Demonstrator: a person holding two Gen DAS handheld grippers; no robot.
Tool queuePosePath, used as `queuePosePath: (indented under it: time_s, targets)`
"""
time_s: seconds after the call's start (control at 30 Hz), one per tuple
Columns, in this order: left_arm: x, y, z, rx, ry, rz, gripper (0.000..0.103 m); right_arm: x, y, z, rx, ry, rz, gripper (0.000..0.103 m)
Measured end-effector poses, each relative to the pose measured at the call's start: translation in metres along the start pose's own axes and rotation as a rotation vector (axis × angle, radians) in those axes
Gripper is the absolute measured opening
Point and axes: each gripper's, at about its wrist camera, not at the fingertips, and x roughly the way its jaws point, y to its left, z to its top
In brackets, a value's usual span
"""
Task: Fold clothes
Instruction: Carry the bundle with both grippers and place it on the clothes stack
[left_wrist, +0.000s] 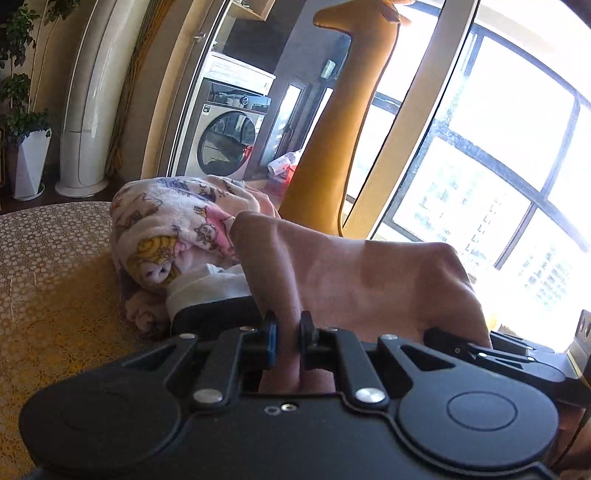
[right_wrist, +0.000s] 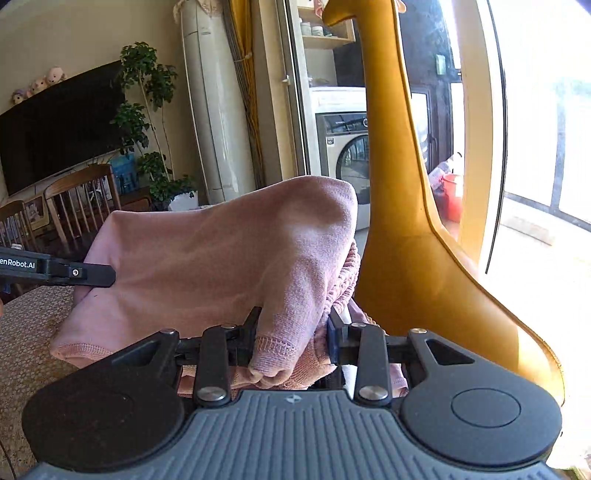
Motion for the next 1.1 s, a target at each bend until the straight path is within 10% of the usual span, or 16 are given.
queuePosePath:
  time_s: [0.33,0.4,0.47,0.7,1.1]
  targets:
    - [0.027,0.005,-0.013,0.072,0.039,0.082,0.103,0.033,-0.011,-0.02,0.015,0.018,0.012,0.042]
    - [0.019,0.002,-0.009,0.094,0.023,0.081,0.103,0.022,-0.011,-0.019,-0.011,0.001,-0.006,0.061]
    - [0.006,0.0,-0.004,0.131,-0.025,0.074,0.103,0.006,-0.006,-0.015,-0.065,-0.041,-0.042,0.075]
    - [-0.029,-0.024,0.014,0.194,-0.23,0.029,0.103,-0.029,0.008,0.012,-0.085,-0.299,-0.108,0.078]
    - [0.053,-0.02,-0.022,0.362,-0.093,0.068,0.103,0.06,0.018,-0.02,-0.065,-0.147,-0.101,0.08]
